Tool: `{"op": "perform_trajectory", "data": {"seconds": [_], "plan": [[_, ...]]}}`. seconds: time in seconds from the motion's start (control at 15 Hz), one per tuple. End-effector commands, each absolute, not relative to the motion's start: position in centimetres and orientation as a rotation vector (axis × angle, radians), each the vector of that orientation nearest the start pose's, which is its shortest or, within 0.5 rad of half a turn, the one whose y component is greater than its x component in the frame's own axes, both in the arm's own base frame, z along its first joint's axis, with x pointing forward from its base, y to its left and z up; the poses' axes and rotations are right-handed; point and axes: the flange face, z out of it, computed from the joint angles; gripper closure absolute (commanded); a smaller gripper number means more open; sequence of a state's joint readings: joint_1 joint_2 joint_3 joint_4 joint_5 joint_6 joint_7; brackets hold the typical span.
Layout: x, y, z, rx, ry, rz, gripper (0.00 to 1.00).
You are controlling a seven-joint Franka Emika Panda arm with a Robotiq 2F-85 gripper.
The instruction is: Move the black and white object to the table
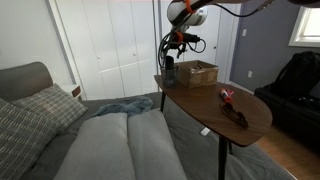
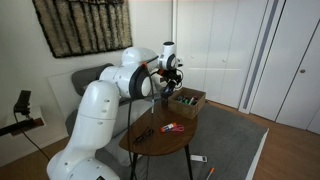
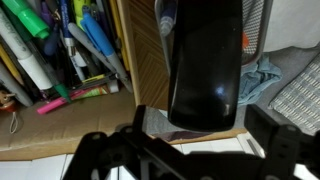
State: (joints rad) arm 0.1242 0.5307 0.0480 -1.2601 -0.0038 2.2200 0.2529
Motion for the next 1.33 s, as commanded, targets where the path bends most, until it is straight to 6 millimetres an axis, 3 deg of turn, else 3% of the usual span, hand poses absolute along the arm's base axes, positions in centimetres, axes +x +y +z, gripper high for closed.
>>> {"op": "perform_trajectory", "data": {"seconds": [0.0,0.33,0.4,0.47,0.6,0.8,0.93,1.13,1.27], "plan": [[75.0,12.8,50.0,-2.95,0.114,-0.645,0.0],[75.6,13.6,48.6,-2.937,0.089,-0.63,0.0],[75.7,13.8,48.6,-2.941,0.088,-0.633,0.08],[75.8,13.9,48.6,-2.94,0.085,-0.637,0.27],[75.7,13.9,48.9,-2.943,0.086,-0.647,0.43],[75.2,13.9,50.4,-2.934,0.078,-0.695,0.61],[74.8,14.2,51.6,-2.921,0.062,-0.736,0.67],[73.6,14.3,55.1,-2.907,0.031,-0.827,0.92],[73.0,14.6,56.9,-2.915,0.007,-0.855,1.0]]}}
